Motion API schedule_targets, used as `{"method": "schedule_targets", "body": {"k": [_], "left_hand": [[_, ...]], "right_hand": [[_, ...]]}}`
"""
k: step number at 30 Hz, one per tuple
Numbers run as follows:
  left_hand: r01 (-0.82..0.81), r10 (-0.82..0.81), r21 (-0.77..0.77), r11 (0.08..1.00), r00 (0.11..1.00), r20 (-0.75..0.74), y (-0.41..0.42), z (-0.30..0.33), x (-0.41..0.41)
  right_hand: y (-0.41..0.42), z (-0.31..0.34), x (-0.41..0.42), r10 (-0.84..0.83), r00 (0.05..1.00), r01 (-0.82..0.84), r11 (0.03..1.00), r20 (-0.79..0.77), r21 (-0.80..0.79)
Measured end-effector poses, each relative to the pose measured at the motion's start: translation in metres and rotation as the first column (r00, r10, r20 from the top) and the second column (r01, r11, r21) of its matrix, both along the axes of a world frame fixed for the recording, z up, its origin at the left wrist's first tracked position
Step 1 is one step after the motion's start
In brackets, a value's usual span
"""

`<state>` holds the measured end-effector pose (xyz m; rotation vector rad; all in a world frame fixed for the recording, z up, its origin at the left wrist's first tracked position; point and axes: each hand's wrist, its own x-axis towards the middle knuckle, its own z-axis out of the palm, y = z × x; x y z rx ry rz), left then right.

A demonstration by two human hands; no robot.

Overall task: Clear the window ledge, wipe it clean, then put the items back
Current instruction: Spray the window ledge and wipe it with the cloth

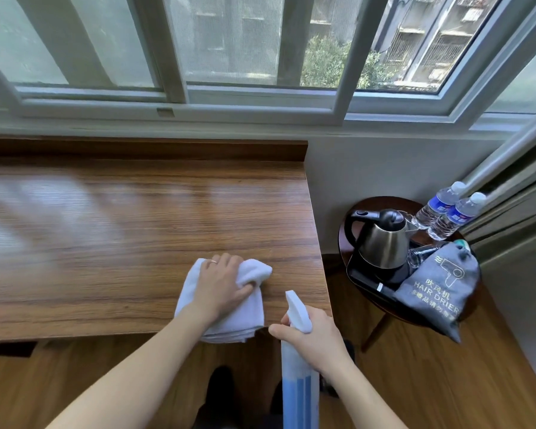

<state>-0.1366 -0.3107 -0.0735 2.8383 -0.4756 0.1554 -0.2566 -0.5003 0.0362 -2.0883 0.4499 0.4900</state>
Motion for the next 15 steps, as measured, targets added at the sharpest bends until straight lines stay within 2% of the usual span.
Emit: {"method": "schedule_targets", "body": {"k": [8, 15], "left_hand": [[0.058, -0.061, 0.061, 0.996, 0.997, 0.039, -0.029, -0.008, 0.004], [-0.024, 0.023, 0.070, 0.997, 1.000, 0.018, -0.034, 0.001, 0.058]], "right_hand": [[-0.013, -0.002, 0.019, 0.005, 0.999, -0.005, 1.000, 0.038, 0.011], [-0.019, -0.004, 0.034, 0.005, 1.000, -0.005, 1.000, 0.016, -0.006]]}}
